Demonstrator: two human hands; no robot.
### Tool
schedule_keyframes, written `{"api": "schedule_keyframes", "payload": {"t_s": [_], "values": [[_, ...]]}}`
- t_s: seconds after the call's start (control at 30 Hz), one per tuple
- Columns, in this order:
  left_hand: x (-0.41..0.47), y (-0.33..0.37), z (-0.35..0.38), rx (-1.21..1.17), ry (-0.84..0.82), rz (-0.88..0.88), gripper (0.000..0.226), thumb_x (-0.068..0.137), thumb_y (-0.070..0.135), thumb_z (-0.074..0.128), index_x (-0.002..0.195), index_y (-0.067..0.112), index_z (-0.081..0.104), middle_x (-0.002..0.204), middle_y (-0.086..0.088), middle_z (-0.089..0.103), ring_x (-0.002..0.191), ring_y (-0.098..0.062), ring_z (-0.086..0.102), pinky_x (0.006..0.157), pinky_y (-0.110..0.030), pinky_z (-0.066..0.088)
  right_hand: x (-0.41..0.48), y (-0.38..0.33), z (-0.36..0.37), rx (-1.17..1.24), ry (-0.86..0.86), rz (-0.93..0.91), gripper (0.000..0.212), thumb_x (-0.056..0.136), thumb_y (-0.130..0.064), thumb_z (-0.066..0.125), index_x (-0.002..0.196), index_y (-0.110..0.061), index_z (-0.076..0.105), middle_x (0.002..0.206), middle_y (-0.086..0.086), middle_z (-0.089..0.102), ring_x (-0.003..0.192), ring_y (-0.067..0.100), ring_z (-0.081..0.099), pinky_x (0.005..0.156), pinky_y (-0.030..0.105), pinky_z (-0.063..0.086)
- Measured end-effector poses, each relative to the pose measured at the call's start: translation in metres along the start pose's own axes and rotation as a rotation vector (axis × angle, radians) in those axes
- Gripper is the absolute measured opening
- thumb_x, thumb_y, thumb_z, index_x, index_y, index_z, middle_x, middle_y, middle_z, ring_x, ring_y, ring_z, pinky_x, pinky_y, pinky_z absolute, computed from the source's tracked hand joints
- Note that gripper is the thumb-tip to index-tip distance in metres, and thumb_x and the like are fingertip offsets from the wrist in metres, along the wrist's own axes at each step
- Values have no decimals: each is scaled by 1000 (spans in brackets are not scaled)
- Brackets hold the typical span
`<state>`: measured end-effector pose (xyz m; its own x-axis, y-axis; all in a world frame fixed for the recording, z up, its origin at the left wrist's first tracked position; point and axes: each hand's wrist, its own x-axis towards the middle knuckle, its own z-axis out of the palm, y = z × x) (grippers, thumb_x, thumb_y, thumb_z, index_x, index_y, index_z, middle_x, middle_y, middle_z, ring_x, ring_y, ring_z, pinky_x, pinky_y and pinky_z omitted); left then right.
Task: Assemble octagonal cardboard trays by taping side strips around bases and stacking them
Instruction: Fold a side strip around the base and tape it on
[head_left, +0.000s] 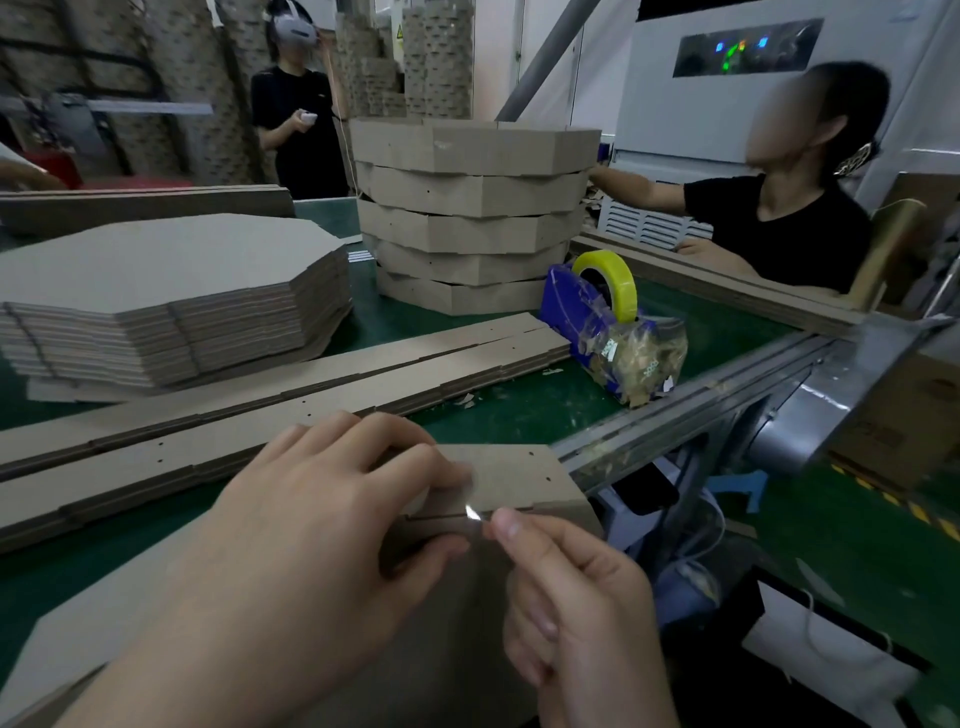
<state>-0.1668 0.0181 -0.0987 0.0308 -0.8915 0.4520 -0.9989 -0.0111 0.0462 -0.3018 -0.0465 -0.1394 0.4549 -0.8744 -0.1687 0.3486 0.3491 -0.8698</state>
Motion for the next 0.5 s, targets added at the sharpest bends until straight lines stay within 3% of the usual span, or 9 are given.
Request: {"api": "schedule_keyframes", "payload": {"t_s": [0.23,0.4,0.5], "values": [[-2,0,0,6,1,12,34,74,55,50,95,34,67,101,13,63,85,-18,63,68,-39,54,1,3,2,3,48,81,35,37,-39,76,51,-8,69,34,1,23,26,10,16,39,12,14],[-2,0,-2,-6,6,22,32,75,54,48,104,39,53,99,16,60,86,-16,60,66,-35,51,3,5,-4,-43,3,132,38,39,-41,77,55,-7,72,35,1,24,27,11,17,36,13,19],[-3,-5,-2,14,-26,58,36,79,52,47,112,48,61,104,11,61,89,-17,61,67,-37,53,5,2,-9,-89,-79,165,36,42,-43,76,56,-10,73,36,0,26,28,10,17,35,13,19]]}}
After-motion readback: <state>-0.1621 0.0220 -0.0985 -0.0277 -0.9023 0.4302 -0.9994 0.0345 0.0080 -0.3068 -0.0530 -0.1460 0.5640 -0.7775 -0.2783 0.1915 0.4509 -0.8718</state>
